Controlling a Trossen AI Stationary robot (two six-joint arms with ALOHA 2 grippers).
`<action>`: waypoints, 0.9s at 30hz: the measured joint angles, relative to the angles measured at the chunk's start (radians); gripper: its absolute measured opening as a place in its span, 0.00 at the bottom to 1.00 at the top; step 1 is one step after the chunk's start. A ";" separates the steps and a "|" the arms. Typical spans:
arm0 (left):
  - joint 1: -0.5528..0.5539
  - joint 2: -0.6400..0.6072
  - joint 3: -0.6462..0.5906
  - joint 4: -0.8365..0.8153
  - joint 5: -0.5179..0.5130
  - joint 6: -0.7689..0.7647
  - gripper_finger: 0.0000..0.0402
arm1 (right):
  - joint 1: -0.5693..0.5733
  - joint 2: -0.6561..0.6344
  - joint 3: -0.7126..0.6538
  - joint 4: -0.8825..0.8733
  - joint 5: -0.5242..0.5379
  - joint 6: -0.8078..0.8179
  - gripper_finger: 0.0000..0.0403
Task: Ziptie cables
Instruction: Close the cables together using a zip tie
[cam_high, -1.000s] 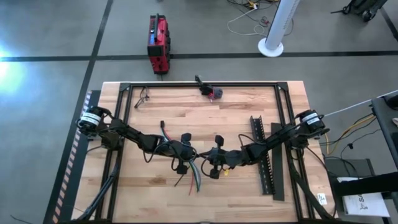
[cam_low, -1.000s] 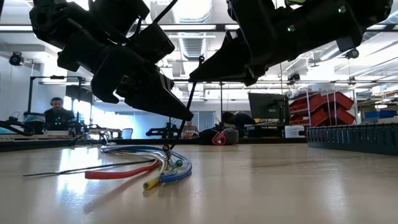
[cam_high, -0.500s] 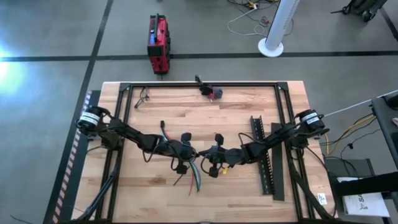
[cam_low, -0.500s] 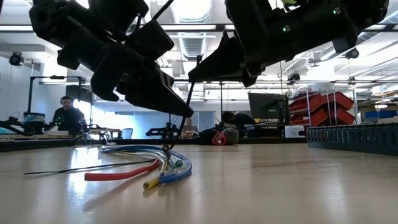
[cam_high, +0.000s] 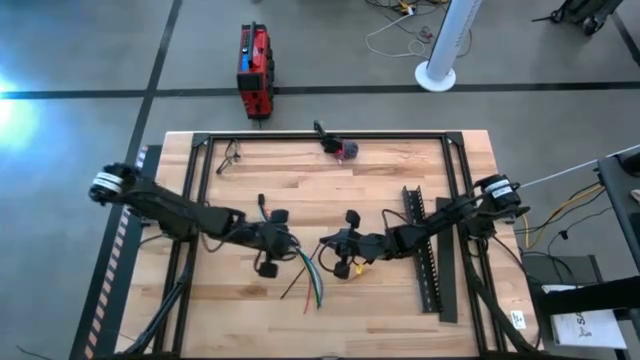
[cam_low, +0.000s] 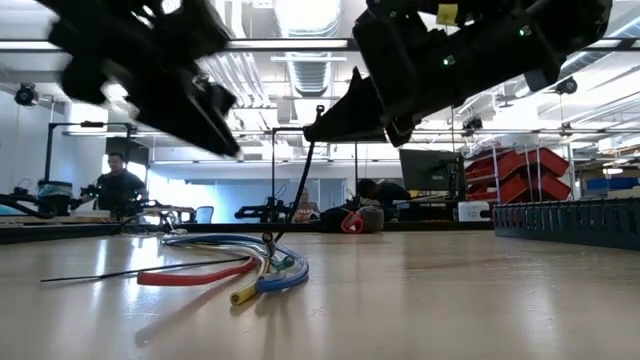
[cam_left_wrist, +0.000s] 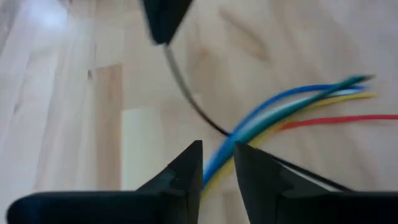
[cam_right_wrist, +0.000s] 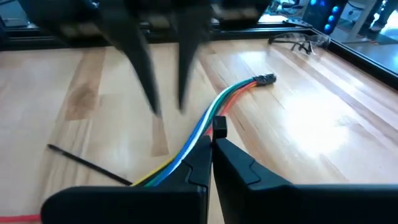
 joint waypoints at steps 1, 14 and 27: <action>-0.019 -0.033 0.000 -0.028 0.000 -0.023 0.20 | -0.004 0.000 0.000 -0.006 0.000 0.001 0.00; -0.400 0.005 -0.069 -0.060 -0.357 0.002 0.21 | -0.040 0.000 0.000 -0.039 -0.002 0.013 0.00; -0.421 0.361 -0.023 0.077 -0.395 0.160 0.29 | -0.083 0.000 0.000 -0.152 -0.001 0.070 0.00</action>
